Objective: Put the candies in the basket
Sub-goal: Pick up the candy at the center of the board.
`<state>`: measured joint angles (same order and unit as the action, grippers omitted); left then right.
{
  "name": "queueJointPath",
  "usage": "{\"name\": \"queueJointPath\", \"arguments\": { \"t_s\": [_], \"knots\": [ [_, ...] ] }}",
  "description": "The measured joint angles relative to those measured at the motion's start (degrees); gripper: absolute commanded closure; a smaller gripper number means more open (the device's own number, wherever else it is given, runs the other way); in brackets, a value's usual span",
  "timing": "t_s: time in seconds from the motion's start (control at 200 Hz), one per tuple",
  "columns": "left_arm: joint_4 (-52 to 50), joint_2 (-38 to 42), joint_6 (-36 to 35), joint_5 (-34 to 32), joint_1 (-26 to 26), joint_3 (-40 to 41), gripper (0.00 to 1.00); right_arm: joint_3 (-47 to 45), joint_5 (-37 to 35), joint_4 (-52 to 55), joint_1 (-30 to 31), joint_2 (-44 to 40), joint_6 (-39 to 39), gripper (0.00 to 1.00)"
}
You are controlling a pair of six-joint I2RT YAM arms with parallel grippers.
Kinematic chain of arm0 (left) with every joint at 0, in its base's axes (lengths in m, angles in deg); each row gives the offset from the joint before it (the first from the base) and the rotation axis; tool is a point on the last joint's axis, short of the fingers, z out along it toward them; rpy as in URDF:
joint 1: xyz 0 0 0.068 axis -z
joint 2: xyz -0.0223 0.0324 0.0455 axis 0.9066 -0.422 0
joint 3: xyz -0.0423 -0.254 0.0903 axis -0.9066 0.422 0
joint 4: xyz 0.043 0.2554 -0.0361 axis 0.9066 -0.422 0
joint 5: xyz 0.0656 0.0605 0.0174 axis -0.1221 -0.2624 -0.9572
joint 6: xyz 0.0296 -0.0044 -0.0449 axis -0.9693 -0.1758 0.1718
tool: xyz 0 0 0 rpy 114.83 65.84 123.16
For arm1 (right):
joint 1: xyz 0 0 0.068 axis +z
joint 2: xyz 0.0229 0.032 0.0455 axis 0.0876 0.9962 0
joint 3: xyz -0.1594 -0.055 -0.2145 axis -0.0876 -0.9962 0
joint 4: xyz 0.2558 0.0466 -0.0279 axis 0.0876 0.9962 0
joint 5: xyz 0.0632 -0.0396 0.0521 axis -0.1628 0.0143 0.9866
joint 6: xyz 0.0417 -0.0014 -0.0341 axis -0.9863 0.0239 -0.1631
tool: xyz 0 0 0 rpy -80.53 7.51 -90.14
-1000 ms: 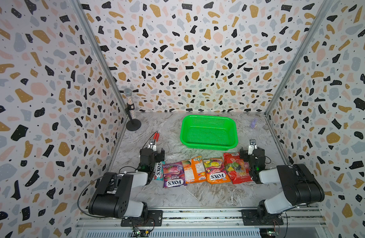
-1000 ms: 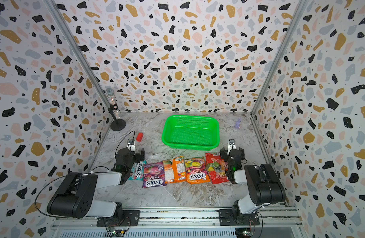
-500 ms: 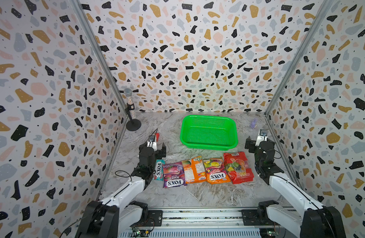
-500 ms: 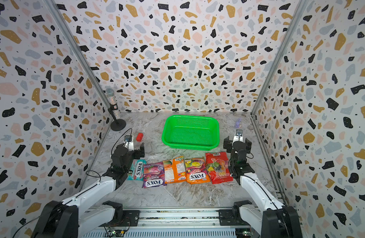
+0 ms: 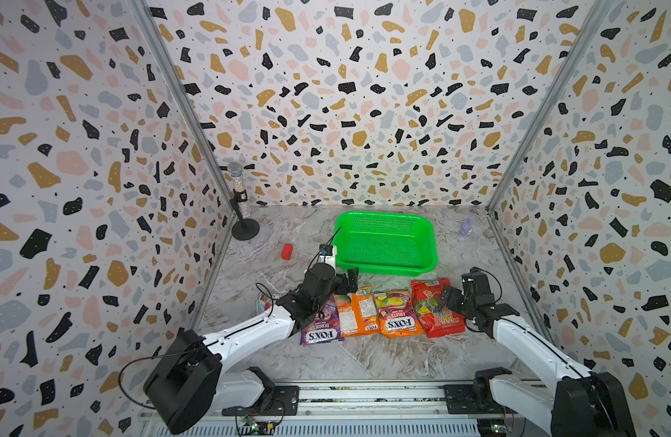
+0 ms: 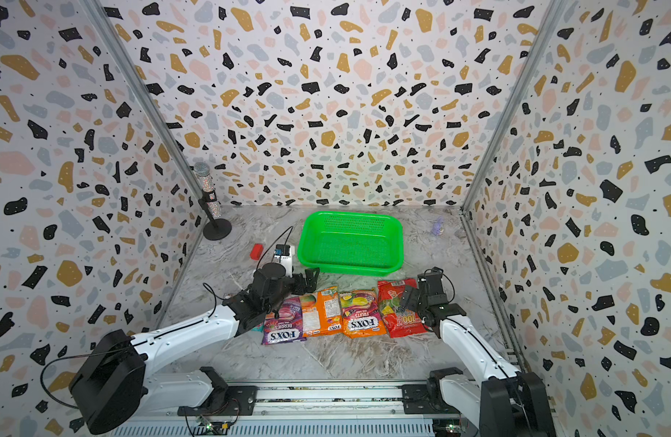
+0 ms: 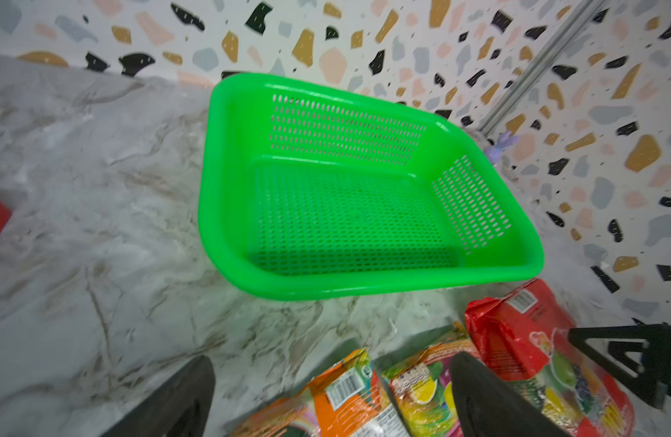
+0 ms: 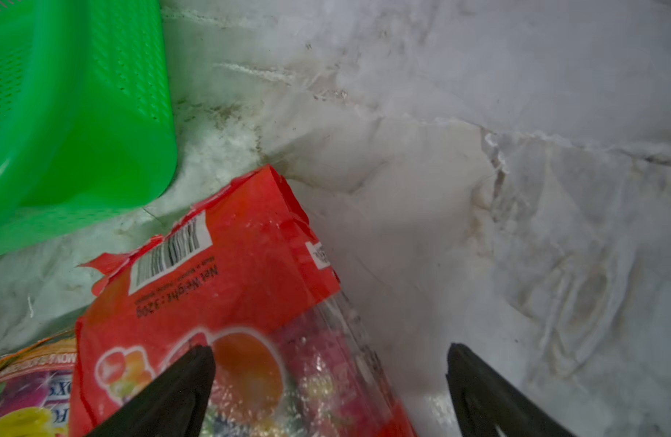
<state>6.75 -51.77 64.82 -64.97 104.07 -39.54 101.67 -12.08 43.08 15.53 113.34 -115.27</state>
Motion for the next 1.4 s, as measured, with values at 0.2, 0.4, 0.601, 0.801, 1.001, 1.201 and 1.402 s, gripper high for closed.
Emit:
{"name": "queueJointPath", "arguments": {
  "t_s": [0.2,0.4,0.601,0.801,1.001,1.201,1.402],
  "knots": [
    [-6.93,11.04,2.58,-8.59,-0.09,0.07,0.00,-0.55,-3.43,-2.29,-0.04,-4.83,-1.95,0.01],
    [-9.49,16.33,10.84,-20.52,-0.31,4.66,0.00,-5.11,-5.22,-5.27,-0.50,-4.20,-4.46,0.04],
    [-18.23,8.81,20.70,-27.93,-0.33,2.56,0.00,-5.53,-1.31,-5.25,-0.63,-4.24,-4.48,0.19],
    [-23.65,6.38,27.30,-31.06,-0.35,0.09,0.00,-5.53,3.10,-4.72,-0.63,-4.22,-4.68,0.29],
    [-23.91,5.44,26.25,-29.31,-0.39,-0.02,0.00,-5.53,5.79,-5.57,-0.63,-1.77,-4.66,0.39],
    [-20.92,0.83,20.70,-22.23,-0.39,-2.29,0.00,-5.53,7.63,-7.15,-0.70,0.63,-4.61,0.79],
    [-18.75,-3.61,15.96,-14.64,-0.39,-6.05,0.00,-5.51,8.07,-6.36,-0.72,-1.09,-4.90,1.00]
  ]
}}
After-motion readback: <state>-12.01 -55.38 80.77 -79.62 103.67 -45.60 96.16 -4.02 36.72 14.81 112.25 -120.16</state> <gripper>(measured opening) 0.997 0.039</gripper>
